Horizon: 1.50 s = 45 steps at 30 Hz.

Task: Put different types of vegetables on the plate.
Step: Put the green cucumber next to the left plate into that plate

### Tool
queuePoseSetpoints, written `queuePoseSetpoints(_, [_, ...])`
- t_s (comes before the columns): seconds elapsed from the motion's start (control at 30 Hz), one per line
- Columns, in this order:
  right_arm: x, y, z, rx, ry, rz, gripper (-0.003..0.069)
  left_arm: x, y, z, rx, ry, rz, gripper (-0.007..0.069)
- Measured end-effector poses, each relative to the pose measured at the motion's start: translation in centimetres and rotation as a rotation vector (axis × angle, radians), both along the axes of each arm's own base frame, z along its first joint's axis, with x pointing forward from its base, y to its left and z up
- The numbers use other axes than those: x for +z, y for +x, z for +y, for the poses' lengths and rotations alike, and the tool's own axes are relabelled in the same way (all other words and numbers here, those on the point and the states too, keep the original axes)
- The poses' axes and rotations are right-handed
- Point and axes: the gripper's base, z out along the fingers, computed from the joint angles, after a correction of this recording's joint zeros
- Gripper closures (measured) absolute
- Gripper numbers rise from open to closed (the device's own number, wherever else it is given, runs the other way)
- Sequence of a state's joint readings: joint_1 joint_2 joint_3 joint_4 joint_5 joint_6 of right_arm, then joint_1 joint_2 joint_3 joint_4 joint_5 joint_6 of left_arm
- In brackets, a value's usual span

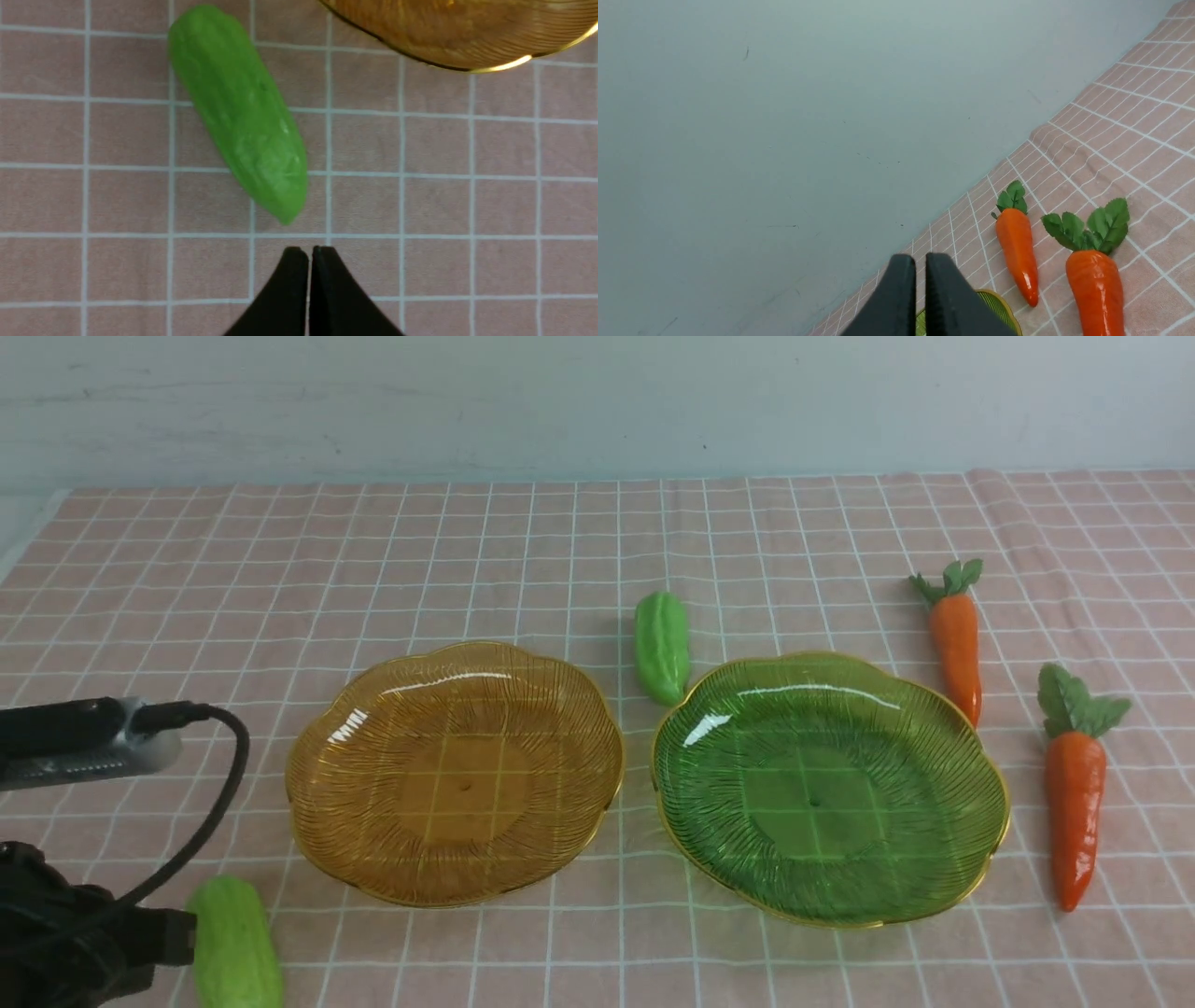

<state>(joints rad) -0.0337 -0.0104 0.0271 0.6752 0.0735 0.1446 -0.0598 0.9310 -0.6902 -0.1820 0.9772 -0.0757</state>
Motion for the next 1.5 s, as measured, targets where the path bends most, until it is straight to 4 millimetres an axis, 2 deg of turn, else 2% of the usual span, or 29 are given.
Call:
queuePoseSetpoints(0.13, [1.0,-0.2,0.3,0.032,-0.002,0.001,0.0636,-0.2,0.6,0.5,0.025,0.051,-0.014,0.0628])
queuePoseSetpoints(0.27, [6.5,-0.6,1.2,0.125,-0.132,0.022,0.0650,-1.0,2.0,1.2,0.068,0.127,0.003,0.0625])
queuePoseSetpoints(0.37, [9.5,0.5,1.9,0.207,-0.235,0.138,0.0659,-2.2,3.0,1.2,0.067,0.139,0.065,0.0601])
queuePoseSetpoints(0.4, [11.3,1.6,2.3,0.267,-0.301,0.215,0.0659,-2.6,3.4,1.2,0.067,0.140,0.080,0.0579])
queuePoseSetpoints(0.5, [13.5,3.8,3.1,0.423,-0.413,0.378,0.0659,-4.1,5.0,1.0,0.075,0.130,0.101,0.0453])
queuePoseSetpoints(0.6, [13.4,5.7,4.0,0.584,-0.465,0.479,0.0659,-5.1,6.2,0.8,0.088,0.105,0.095,0.0295])
queuePoseSetpoints(0.73, [13.1,6.5,4.5,0.663,-0.461,0.482,0.0659,-7.7,8.1,0.5,0.140,0.070,0.141,0.0049])
queuePoseSetpoints(0.8, [13.1,6.6,4.6,0.674,-0.469,0.468,0.0659,-9.4,8.9,0.5,0.161,0.069,0.186,-0.0015])
queuePoseSetpoints(0.83, [13.2,6.6,4.6,0.675,-0.471,0.466,0.0659,-10.2,9.2,0.4,0.165,0.071,0.213,-0.0024])
queuePoseSetpoints(0.93, [13.2,6.6,4.6,0.673,-0.475,0.463,0.0659,-11.6,9.5,0.4,0.168,0.076,0.266,0.0019])
queuePoseSetpoints(1.03, [13.2,6.7,4.5,0.663,-0.476,0.457,0.0659,-12.1,9.5,0.4,0.168,0.080,0.299,0.0219])
queuePoseSetpoints(1.1, [13.2,6.7,4.5,0.661,-0.475,0.456,0.0659,-11.4,9.7,0.4,0.166,0.079,0.305,0.0284])
queuePoseSetpoints(1.13, [13.2,6.7,4.5,0.661,-0.475,0.456,0.0659,-10.8,9.8,0.4,0.165,0.077,0.297,0.0290])
queuePoseSetpoints(1.33, [13.2,6.7,4.5,0.659,-0.483,0.464,0.0659,-3.6,11.6,-0.9,0.082,0.060,0.074,0.0293])
queuePoseSetpoints(1.5, [13.1,6.7,4.4,0.657,-0.497,0.471,0.0659,0.0,12.9,-3.0,-0.005,0.017,-0.076,0.0293])
